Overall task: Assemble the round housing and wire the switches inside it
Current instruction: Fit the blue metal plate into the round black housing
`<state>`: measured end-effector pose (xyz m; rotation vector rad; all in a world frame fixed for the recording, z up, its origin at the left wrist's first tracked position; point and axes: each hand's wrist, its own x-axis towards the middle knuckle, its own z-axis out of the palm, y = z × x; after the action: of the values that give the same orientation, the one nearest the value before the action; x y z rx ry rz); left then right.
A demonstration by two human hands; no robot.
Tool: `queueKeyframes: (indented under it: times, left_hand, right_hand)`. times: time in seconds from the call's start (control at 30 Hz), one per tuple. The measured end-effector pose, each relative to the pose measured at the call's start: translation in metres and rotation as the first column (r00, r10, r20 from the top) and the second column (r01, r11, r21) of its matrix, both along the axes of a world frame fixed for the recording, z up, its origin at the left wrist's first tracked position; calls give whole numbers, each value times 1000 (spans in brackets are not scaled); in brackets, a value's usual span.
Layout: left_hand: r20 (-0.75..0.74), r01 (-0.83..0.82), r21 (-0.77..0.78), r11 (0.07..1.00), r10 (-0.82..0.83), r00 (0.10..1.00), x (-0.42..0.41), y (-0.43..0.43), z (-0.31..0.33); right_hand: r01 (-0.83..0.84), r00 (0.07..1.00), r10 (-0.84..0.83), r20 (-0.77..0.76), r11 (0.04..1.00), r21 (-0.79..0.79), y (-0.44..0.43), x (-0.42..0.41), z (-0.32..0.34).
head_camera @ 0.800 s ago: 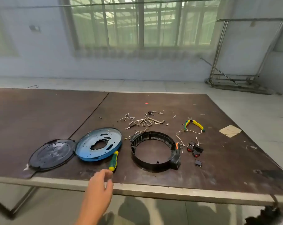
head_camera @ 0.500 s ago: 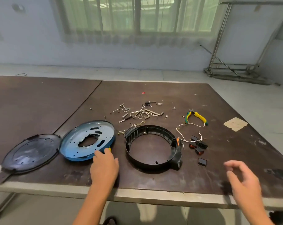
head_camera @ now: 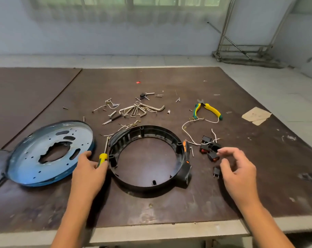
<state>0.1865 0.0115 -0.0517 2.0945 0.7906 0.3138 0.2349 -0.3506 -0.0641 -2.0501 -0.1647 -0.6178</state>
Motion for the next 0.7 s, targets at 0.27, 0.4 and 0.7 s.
queueKeyframes:
  times: [0.27,0.4,0.7]
  left_hand:
    - [175,35,-152,988,-8,984,2,-9,-9]
    - [196,35,-6,999,-33,980,-2,-12,-11]
    - [186,235,230,944,-279,942,-6,-20,-9]
  right_hand:
    - [-18,999,10,-41,980,-197,9,4,3]
    - [-206,979,202,-43,949,-237,22,-6,11]
    - [-436,883,460,-93,732,-523,72,-13,11]
